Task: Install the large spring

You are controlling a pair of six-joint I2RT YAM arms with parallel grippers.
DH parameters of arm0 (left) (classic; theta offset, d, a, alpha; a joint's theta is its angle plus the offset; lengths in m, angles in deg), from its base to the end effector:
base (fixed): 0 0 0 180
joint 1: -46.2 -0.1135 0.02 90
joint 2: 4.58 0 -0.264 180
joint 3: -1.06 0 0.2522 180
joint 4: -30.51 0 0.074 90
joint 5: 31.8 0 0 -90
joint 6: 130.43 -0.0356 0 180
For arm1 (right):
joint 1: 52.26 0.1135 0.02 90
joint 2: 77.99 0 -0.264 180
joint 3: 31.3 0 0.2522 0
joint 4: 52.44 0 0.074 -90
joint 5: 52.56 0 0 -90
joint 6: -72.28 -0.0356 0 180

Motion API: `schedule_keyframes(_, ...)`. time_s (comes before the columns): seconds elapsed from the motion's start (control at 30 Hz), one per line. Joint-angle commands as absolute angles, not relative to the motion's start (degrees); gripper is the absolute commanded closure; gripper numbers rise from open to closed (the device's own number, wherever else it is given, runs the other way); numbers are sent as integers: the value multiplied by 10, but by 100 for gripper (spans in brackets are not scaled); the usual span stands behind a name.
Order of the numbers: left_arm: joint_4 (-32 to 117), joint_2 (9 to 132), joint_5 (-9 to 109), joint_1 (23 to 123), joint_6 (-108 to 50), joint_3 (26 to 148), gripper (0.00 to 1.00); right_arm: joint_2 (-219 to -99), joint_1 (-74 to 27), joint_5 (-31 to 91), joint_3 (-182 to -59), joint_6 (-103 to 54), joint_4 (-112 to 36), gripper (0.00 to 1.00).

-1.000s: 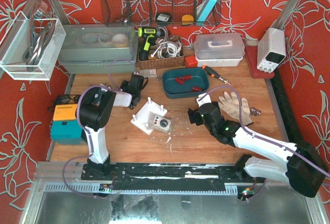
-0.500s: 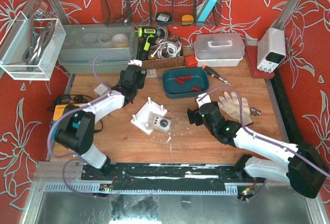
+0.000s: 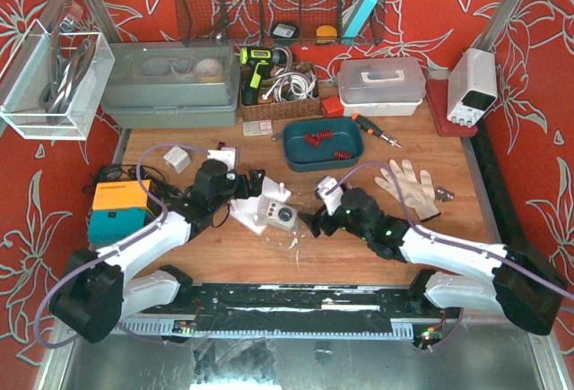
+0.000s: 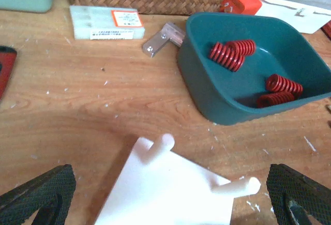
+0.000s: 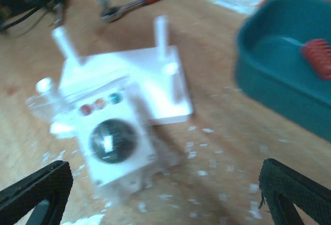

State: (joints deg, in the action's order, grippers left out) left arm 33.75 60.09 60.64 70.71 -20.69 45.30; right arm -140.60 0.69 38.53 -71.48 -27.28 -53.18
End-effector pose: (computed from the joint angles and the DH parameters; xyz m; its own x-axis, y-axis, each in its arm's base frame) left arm 0.2224 -0.0997 0.2201 -0.4718 -0.1557 -0.8678 0.2333 0.9271 -0.2933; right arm 0.1412 0.1860 0.2112 -0.3503 -0.1885 -0.9175 -0.7394 0.6569 0.1474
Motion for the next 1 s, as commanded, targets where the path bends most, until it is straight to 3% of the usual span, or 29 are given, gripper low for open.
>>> schedule_keyframes(0.0,288,549,632,715,-177,418,0,-1464,60,327,-743,-185,-547,1)
schedule_keyframes(0.3,173,462,646,719,-186,324,0,-1543,96,369,-813,-92,-465,1)
schedule_keyframes(0.63,164,447,662,719,-213,306,0,-1655,92,414,-886,-45,-462,1)
schedule_keyframes(0.97,163,427,668,719,-214,300,0,-1745,80,375,-934,-40,-462,1)
